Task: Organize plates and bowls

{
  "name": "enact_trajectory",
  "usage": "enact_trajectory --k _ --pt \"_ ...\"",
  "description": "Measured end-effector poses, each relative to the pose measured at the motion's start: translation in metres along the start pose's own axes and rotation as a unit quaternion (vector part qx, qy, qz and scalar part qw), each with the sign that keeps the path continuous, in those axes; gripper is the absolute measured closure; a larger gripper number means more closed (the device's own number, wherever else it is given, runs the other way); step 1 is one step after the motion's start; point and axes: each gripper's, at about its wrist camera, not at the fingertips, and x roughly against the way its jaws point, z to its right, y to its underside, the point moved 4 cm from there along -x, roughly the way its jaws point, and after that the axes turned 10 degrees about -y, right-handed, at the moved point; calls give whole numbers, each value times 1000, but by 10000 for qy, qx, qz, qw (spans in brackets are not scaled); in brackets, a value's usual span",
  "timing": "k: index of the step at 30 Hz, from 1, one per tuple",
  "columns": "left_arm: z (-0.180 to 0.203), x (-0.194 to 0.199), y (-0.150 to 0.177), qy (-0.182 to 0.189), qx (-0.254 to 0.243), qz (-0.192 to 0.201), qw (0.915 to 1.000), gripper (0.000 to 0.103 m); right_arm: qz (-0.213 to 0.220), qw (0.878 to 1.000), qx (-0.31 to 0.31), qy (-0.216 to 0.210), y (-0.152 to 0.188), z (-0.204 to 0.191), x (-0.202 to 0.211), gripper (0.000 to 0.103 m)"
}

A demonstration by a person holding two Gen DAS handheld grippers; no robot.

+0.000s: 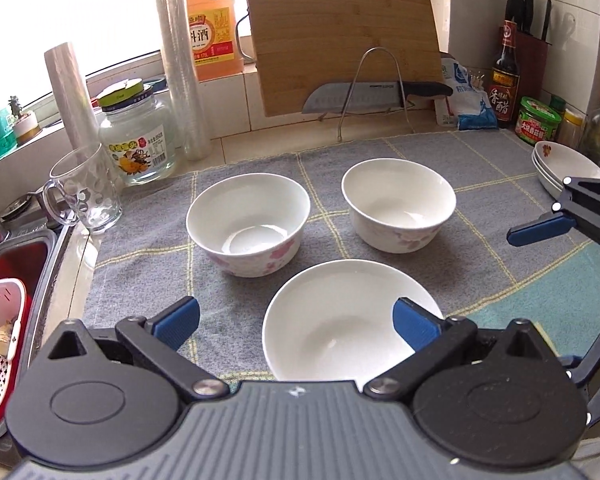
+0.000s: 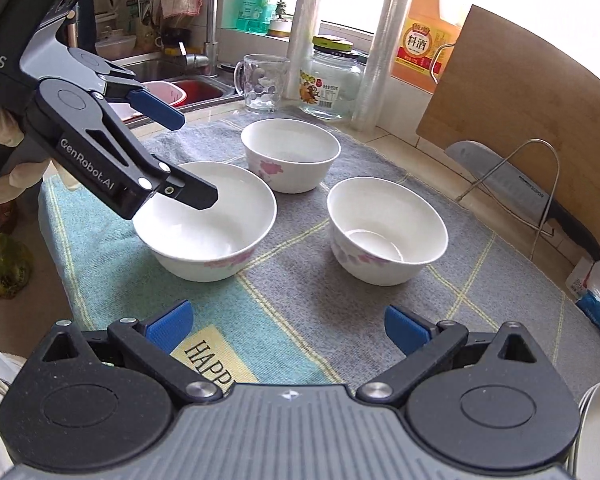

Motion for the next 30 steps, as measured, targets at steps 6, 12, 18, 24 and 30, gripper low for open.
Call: enact_trajectory --k 6,12,18,24,30 --pt "-15 -15 5 193 50 -290 9994 5 14 9998 3 -209 -8 -19 -27 0" --pt "-12 -22 6 474 -95 -434 9979 23 76 9993 38 -372 -17 -28 -41 1" --pt "-5 -27 6 732 -293 -553 9954 38 30 9989 83 -452 -21 -29 -47 12" --pt "-2 -29 5 897 -339 -617 9935 51 89 9985 41 -547 -23 -29 -46 18" --pt "-1 -31 5 1002 -303 -668 9923 54 103 9981 13 -599 -23 -28 -46 20"
